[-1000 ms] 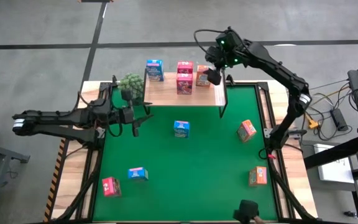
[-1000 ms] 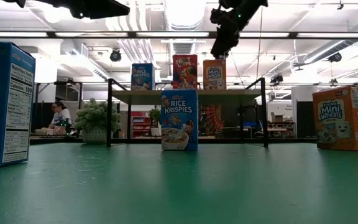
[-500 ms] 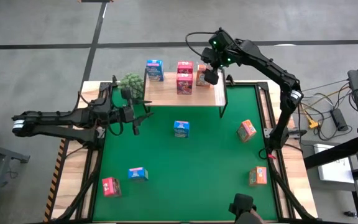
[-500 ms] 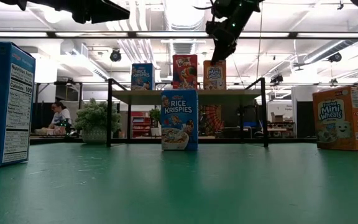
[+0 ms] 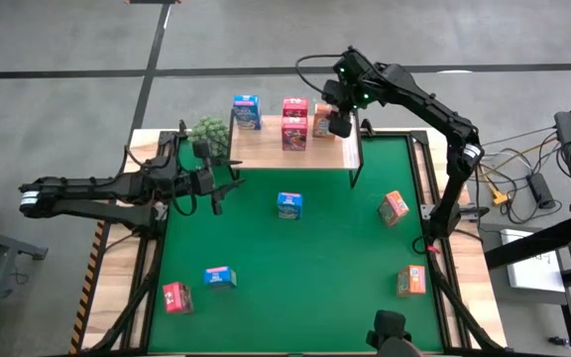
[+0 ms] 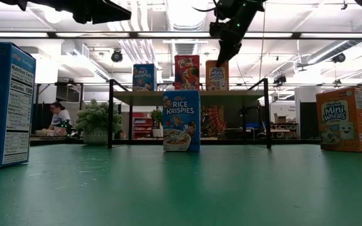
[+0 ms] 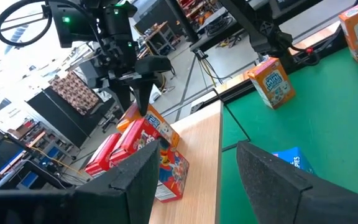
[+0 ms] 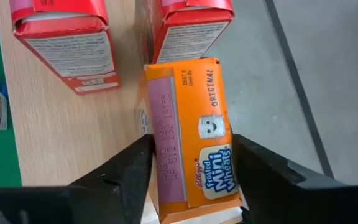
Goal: Stack cereal on shelf
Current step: Put the top left orange cereal box on the shelf
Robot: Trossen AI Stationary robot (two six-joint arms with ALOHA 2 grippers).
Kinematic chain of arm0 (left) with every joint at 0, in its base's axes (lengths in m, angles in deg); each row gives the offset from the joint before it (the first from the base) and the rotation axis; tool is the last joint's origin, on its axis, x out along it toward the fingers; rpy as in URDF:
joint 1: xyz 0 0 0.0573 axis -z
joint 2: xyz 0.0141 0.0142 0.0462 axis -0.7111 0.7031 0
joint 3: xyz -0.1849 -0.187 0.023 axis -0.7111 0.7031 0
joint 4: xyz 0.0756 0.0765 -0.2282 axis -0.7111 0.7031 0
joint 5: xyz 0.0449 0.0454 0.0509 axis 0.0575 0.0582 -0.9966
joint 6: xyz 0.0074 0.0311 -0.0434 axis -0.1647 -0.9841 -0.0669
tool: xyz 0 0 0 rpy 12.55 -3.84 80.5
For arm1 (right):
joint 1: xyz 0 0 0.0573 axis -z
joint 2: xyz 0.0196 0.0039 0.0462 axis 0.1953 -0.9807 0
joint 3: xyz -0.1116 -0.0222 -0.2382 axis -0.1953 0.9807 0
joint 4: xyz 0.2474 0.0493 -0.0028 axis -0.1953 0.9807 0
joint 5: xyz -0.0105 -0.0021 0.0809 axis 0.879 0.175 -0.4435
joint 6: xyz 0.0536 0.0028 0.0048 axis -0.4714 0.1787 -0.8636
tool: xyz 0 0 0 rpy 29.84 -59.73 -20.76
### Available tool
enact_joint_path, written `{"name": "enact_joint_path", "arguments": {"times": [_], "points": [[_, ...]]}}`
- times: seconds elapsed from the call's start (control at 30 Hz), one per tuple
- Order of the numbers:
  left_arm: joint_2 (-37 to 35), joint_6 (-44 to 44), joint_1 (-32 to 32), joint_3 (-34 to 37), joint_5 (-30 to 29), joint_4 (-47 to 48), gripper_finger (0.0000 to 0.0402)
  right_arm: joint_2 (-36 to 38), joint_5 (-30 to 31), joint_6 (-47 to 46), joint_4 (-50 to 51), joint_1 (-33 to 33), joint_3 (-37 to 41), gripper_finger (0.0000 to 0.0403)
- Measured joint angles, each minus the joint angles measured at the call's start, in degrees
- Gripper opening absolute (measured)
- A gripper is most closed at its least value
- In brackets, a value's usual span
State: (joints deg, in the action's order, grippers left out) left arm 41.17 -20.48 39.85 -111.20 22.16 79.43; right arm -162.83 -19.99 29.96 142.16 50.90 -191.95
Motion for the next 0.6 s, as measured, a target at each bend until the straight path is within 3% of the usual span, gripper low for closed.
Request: {"name": "enact_joint_path", "arguments": {"times": [0.17,0.6], "points": [[0.0,0.0,0.0,0.0,0.0,0.1,0.0196,0.0,0.0,3.5,0.0,0.1,0.0,0.0179],[0.0,0.2,0.0,0.0,0.0,0.4,0.0196,0.1,1.2,7.4,-0.1,3.3,-0.1,0.0178]]}}
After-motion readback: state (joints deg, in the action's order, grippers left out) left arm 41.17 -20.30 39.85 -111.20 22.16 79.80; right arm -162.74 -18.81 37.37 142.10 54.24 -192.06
